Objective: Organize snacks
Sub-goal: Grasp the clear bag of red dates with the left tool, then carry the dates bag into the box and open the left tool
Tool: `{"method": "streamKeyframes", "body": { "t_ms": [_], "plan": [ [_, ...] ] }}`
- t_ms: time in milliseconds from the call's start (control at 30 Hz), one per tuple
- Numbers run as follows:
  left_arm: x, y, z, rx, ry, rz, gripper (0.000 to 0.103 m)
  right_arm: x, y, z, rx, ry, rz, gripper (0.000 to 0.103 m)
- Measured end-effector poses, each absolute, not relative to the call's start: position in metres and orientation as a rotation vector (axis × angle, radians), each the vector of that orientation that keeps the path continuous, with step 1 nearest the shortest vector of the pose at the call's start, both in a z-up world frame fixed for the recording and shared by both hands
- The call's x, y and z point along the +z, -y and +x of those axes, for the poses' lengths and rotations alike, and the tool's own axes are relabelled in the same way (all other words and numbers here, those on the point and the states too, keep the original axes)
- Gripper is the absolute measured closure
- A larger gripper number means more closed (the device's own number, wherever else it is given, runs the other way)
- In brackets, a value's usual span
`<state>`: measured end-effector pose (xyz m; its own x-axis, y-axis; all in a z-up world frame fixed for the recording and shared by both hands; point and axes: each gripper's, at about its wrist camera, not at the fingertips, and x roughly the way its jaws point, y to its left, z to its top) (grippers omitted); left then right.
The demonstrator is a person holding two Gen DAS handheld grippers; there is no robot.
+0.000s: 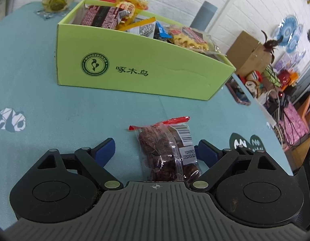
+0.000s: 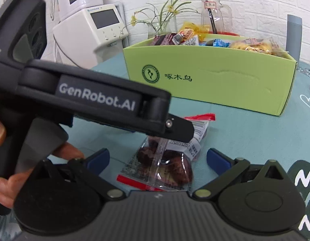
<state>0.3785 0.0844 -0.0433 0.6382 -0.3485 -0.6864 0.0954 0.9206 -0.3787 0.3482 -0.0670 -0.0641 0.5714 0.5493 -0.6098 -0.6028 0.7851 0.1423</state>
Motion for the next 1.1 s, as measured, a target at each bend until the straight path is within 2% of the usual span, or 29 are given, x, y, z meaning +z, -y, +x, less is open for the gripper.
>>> {"method": "streamKeyframes", "body": {
  "t_ms": [533,567,600,633,667,733,933,1100],
  "plan": [
    [-0.046,-0.077,0.381,-0.313,-0.829,-0.248,0.03,-0.065,0.063,0.346,0.658,-0.688,-0.109,0.001],
    [-0.046,-0.076,0.381,-0.312,-0.825,-0.235,0.033,-0.065,0.062,0.346,0.655,-0.687,-0.111,0.001],
    [-0.046,-0.074,0.379,-0.316,-0.819,-0.213,0.042,-0.065,0.062,0.344,0.652,-0.686,-0.113,0.002],
    [-0.046,-0.071,0.377,-0.339,-0.819,-0.203,0.052,-0.064,0.061,0.341,0.654,-0.684,-0.116,0.006],
    [-0.046,-0.07,0.375,-0.347,-0.82,-0.201,0.058,-0.062,0.063,0.336,0.671,-0.678,-0.099,0.02],
    [-0.046,-0.069,0.366,-0.339,-0.82,-0.195,0.062,-0.058,0.068,0.324,0.648,-0.674,-0.081,0.028],
    [-0.033,-0.069,0.333,-0.331,-0.815,-0.262,0.062,-0.047,0.078,0.289,0.646,-0.634,-0.058,0.031],
    [0.034,-0.071,0.359,-0.345,-0.673,-0.249,0.062,0.011,0.076,0.314,0.645,-0.478,-0.109,0.028]
  ]
}}
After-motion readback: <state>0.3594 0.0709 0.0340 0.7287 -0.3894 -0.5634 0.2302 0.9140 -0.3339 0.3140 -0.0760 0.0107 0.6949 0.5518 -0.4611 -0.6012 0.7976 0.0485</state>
